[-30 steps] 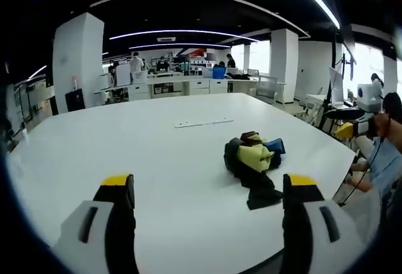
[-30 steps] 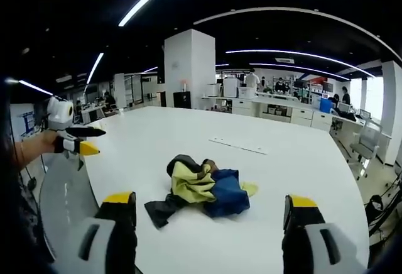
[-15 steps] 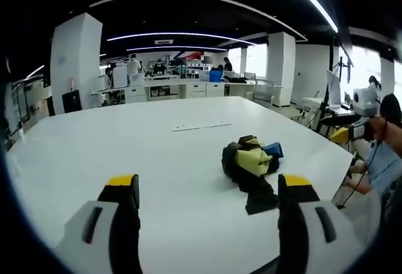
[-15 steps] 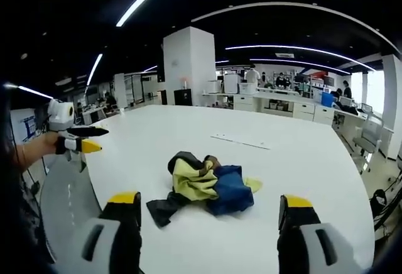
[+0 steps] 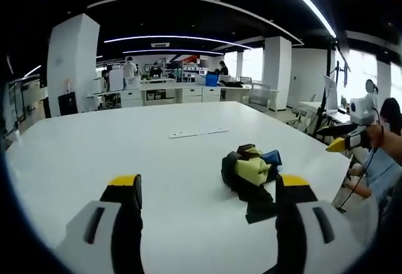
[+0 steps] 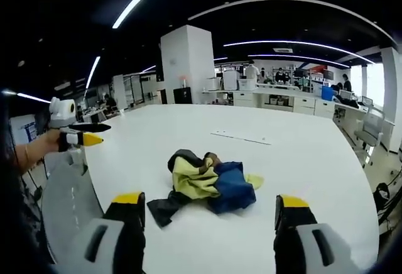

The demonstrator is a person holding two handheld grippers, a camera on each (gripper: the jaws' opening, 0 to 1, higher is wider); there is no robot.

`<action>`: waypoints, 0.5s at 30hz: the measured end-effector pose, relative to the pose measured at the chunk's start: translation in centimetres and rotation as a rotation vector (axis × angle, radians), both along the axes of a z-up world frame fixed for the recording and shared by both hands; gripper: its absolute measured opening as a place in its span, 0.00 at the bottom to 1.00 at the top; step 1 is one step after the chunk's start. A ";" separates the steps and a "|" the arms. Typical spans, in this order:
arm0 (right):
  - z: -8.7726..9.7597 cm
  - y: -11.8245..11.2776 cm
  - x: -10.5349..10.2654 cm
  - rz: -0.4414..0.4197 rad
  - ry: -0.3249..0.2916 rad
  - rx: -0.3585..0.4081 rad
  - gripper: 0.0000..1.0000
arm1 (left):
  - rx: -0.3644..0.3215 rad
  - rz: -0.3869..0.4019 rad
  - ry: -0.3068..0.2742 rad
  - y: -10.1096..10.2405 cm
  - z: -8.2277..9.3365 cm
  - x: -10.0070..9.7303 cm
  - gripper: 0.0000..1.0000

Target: Fold the garment on the visible template until the final outline fits inside the template.

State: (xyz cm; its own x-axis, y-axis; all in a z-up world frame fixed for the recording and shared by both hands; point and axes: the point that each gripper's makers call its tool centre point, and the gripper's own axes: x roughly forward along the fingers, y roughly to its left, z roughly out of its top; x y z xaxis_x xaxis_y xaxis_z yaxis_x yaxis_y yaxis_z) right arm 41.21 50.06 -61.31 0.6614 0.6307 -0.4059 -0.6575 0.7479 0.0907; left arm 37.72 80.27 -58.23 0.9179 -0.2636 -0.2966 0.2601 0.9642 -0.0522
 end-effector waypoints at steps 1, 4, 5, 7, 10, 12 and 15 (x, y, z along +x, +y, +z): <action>0.0 0.0 0.1 0.002 0.001 -0.002 0.85 | 0.001 0.005 0.001 0.1 0.0 0.0 0.85; -0.1 0.1 0.2 0.003 0.001 -0.002 0.85 | 0.000 0.009 0.008 0.1 -0.1 0.1 0.85; -0.1 0.1 0.3 0.006 0.006 -0.003 0.85 | -0.003 0.009 0.011 0.1 -0.2 0.1 0.85; -0.2 0.1 0.4 0.008 0.007 -0.007 0.85 | -0.011 0.002 0.015 -0.1 -0.3 0.3 0.84; -0.1 0.3 0.7 0.016 0.010 -0.014 0.85 | -0.014 -0.008 0.023 -0.4 -0.4 0.6 0.83; 0.0 0.4 1.0 0.019 0.011 -0.015 0.84 | -0.017 -0.014 0.017 -0.5 -0.1 0.9 0.82; -0.1 0.4 1.7 0.016 0.026 -0.016 0.82 | -0.025 -0.031 0.015 -0.8 0.2 1.6 0.79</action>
State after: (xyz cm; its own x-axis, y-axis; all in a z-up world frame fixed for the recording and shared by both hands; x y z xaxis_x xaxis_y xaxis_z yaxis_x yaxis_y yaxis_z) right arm 42.87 50.43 -61.43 0.6403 0.6347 -0.4327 -0.6671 0.7387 0.0964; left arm 39.34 79.44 -58.04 0.9049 -0.2990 -0.3029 0.2884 0.9541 -0.0802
